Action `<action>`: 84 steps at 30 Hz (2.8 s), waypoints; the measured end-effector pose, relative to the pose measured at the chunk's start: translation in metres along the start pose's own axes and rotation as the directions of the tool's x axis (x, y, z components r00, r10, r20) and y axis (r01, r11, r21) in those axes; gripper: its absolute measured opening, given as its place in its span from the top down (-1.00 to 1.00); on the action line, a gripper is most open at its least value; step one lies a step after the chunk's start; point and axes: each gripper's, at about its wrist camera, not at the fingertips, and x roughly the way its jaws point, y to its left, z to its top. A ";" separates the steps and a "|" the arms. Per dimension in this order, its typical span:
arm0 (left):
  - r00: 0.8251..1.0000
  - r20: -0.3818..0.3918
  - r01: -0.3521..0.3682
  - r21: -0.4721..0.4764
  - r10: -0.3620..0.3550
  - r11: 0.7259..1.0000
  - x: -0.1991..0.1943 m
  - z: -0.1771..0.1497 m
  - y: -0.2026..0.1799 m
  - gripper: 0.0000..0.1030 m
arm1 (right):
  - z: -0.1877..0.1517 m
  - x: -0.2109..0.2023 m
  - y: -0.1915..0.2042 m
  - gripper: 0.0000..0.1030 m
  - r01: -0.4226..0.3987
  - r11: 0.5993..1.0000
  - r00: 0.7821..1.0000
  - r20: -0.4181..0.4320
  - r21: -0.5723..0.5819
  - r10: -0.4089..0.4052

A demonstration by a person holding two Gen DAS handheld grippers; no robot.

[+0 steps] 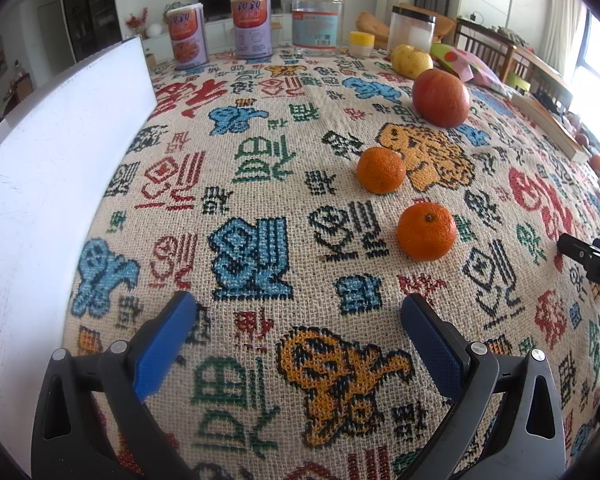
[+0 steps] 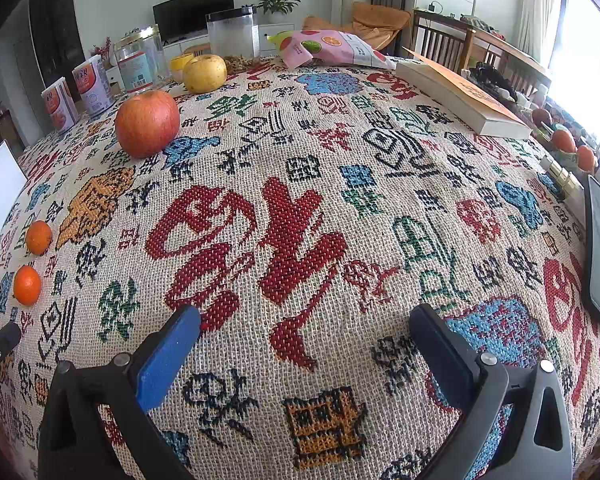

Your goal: Organize fruits

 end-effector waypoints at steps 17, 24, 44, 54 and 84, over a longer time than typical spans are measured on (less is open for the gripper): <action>1.000 0.000 -0.001 0.000 0.001 1.000 0.000 0.000 0.000 -0.99 | 0.000 0.000 0.000 -1.00 0.000 1.000 1.000 0.000 0.000 0.000; 1.000 0.000 -0.001 0.000 0.001 1.000 0.000 0.000 0.000 -0.99 | 0.000 0.000 0.000 -1.00 -0.001 1.000 1.000 0.000 0.000 0.001; 1.000 0.000 -0.001 0.000 0.001 1.000 0.000 0.000 0.000 -0.99 | 0.000 0.000 0.000 -1.00 -0.001 1.000 1.000 0.000 0.000 0.001; 1.000 0.000 -0.002 0.000 0.002 1.000 0.000 0.000 0.000 -0.99 | 0.000 0.000 0.000 -1.00 -0.001 1.000 1.000 0.000 0.000 0.001; 0.995 0.041 0.086 0.103 -0.090 0.991 0.007 0.021 -0.063 0.39 | 0.000 -0.001 0.000 -1.00 -0.003 1.000 1.000 0.001 0.000 0.003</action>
